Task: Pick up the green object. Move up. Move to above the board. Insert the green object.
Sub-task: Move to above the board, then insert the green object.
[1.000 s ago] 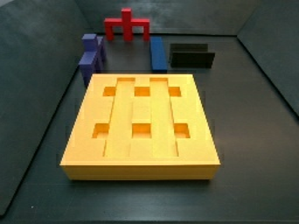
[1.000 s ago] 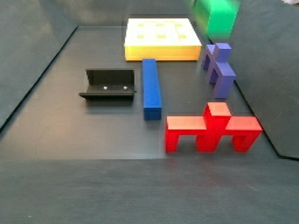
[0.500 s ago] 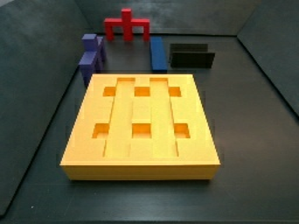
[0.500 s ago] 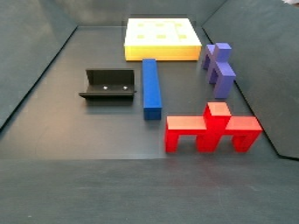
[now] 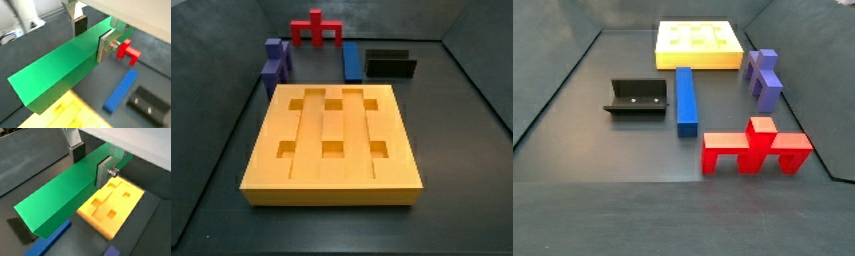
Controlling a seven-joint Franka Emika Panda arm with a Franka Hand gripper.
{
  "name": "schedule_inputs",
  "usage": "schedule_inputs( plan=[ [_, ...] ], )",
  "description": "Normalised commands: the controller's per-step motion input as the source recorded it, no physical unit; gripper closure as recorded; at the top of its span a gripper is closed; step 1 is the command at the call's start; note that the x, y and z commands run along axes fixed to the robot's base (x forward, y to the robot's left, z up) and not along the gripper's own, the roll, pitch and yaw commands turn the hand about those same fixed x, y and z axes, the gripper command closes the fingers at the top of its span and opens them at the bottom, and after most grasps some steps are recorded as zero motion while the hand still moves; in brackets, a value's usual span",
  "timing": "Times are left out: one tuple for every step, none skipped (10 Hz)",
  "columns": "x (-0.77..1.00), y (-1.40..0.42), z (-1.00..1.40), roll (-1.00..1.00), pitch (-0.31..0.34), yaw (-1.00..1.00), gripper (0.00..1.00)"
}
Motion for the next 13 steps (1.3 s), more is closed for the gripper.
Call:
schedule_inputs(
  plan=[
    [0.45,-1.4,0.23,0.0,0.16,0.0,1.0],
    [0.34,-0.96,0.16,0.02,0.153,0.0,1.0],
    [0.28,-0.71,0.13,0.03,0.142,0.0,1.0],
    [0.16,-0.37,0.08,0.04,0.108,0.01,1.0],
    [0.11,-0.23,0.05,0.04,0.081,0.01,1.0],
    [-0.17,0.0,-0.24,-0.08,-0.147,0.0,1.0],
    [-0.32,0.02,-0.71,0.0,-0.221,0.0,1.0],
    [-0.49,0.11,-0.81,0.04,-0.253,0.01,1.0],
    [-0.34,-0.02,-0.81,0.08,-0.233,0.17,1.0],
    [-0.15,-0.15,-0.85,0.15,-0.159,0.24,1.0],
    [0.0,-0.22,-0.89,0.17,-0.101,0.2,1.0],
    [0.13,-0.37,-0.93,0.12,-0.091,0.23,1.0],
    [0.26,-0.39,-0.97,0.08,-0.099,0.25,1.0]
  ],
)
